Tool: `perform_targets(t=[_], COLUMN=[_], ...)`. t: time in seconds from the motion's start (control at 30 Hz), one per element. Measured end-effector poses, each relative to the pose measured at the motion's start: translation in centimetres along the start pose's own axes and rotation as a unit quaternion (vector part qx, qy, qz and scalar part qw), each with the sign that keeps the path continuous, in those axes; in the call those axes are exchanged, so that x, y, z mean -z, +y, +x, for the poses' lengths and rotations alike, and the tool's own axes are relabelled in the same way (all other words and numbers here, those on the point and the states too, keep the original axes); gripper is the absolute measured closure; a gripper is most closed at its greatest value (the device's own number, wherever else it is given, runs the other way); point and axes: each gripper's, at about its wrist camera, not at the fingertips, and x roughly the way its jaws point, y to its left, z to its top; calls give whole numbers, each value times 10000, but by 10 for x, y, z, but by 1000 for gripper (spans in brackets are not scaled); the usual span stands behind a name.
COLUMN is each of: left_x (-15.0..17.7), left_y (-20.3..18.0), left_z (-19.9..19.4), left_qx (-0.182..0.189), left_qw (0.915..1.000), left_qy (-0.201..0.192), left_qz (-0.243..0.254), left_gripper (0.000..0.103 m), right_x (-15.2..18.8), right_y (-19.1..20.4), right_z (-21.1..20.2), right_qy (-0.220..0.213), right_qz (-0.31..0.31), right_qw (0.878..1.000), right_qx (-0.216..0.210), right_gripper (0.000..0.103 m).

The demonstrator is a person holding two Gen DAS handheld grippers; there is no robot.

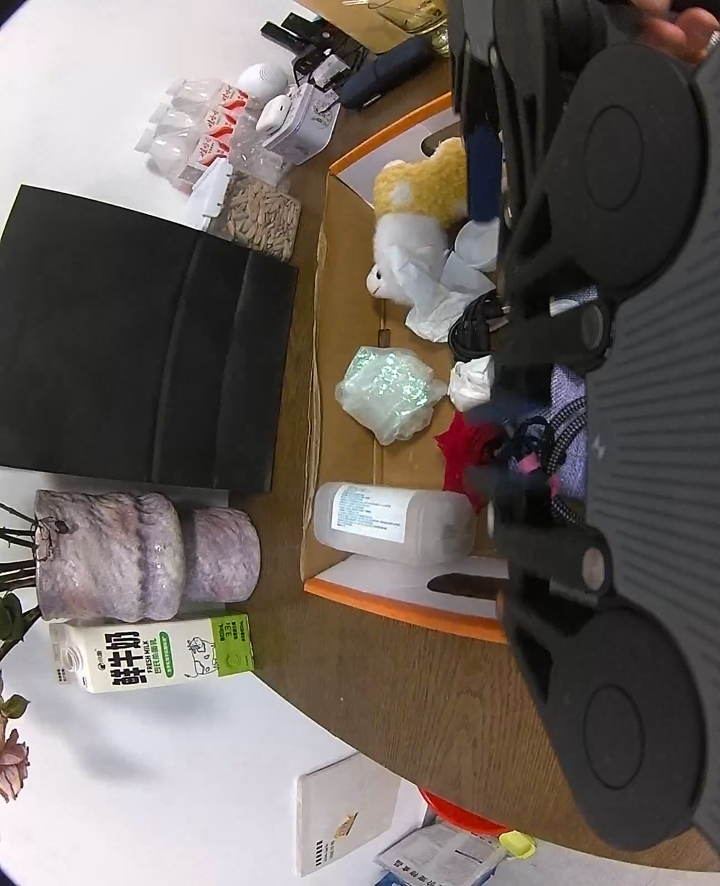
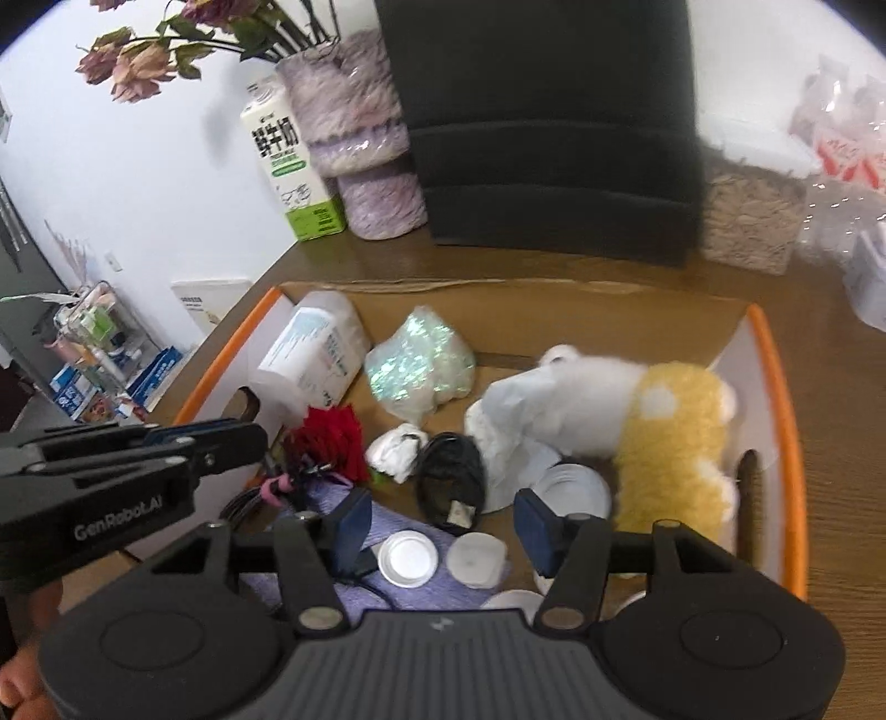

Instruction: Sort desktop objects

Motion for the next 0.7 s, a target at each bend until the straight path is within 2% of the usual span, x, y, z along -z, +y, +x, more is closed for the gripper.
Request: perform_targets(t=[0.03, 0.07, 0.1, 0.17, 0.2, 0.3, 0.4, 0.6, 0.7], left_x=[-1, -3, -4, -4, -2, 5, 13, 43, 58], left_y=[1, 3, 5, 6, 7, 10, 14, 13, 5], left_z=[-1, -4, -7, -14, -19, -34, -46, -75, -105], left_qx=[-8, -7, -12, -155, -295, -538, -537, -441, -445], left_qw=[10000, 9998, 9995, 9989, 9983, 9967, 9972, 9988, 9979], left_qy=[-8, -43, -93, -215, -315, -536, -472, -222, -447], left_qz=[-82, -190, -293, -381, -382, -283, -222, -23, 119], left_gripper=[37, 26, 23, 7, 4, 0, 0, 0, 0], right_x=[-3, -3, -3, 0, 2, 12, 27, 59, 75], right_y=[-2, -3, -5, -10, -13, -25, -30, -19, -10], right_z=[-2, -5, -10, -18, -23, -38, -57, -93, -119], right_qy=[5, 7, 1, -46, -77, -92, -178, -388, -641], right_qz=[11, 13, 2, -44, -15, 196, 244, -90, -55], right_qw=[9999, 9997, 9992, 9975, 9962, 9927, 9890, 9913, 9909], right_qx=[118, 240, 394, 703, 868, 1185, 1448, 1251, 1186], right_gripper=[41, 34, 26, 15, 15, 13, 13, 12, 12])
